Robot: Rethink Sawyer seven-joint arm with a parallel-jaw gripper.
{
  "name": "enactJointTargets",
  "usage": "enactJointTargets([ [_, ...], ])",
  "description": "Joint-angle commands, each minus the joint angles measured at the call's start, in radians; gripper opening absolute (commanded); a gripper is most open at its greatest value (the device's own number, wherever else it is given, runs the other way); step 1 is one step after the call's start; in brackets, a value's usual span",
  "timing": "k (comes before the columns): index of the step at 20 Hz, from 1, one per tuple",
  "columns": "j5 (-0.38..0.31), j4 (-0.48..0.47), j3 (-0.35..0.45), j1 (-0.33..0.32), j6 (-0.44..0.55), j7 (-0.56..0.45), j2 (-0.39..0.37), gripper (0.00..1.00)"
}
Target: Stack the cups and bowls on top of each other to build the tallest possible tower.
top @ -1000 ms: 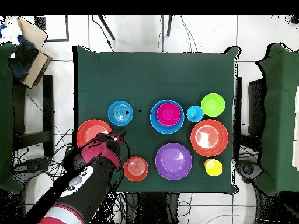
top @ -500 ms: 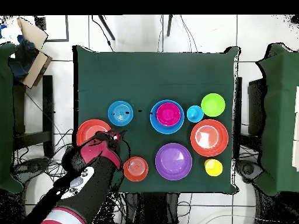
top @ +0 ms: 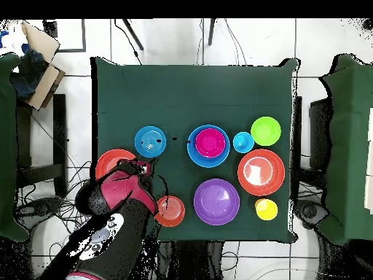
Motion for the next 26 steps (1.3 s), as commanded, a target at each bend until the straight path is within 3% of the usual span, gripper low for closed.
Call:
enactJointTargets([
  [1, 0.003, 0.021, 0.116, 0.027, 0.012, 0.121, 0.016, 1.0],
  [5, 0.018, 0.002, 0.103, 0.048, 0.011, 0.133, 0.043, 1.0],
  [8, 0.049, -0.047, 0.073, 0.08, -0.036, 0.164, 0.125, 1.0],
  [12, 0.07, -0.077, 0.053, 0.092, -0.066, 0.165, 0.18, 1.0],
  [15, 0.067, -0.08, 0.056, 0.082, -0.085, 0.151, 0.191, 1.0],
  [20, 0.021, -0.122, 0.09, 0.009, -0.166, 0.1, 0.244, 1.0],
  [26, 0.017, -0.122, 0.09, 0.0, -0.177, 0.087, 0.248, 1.0],
])
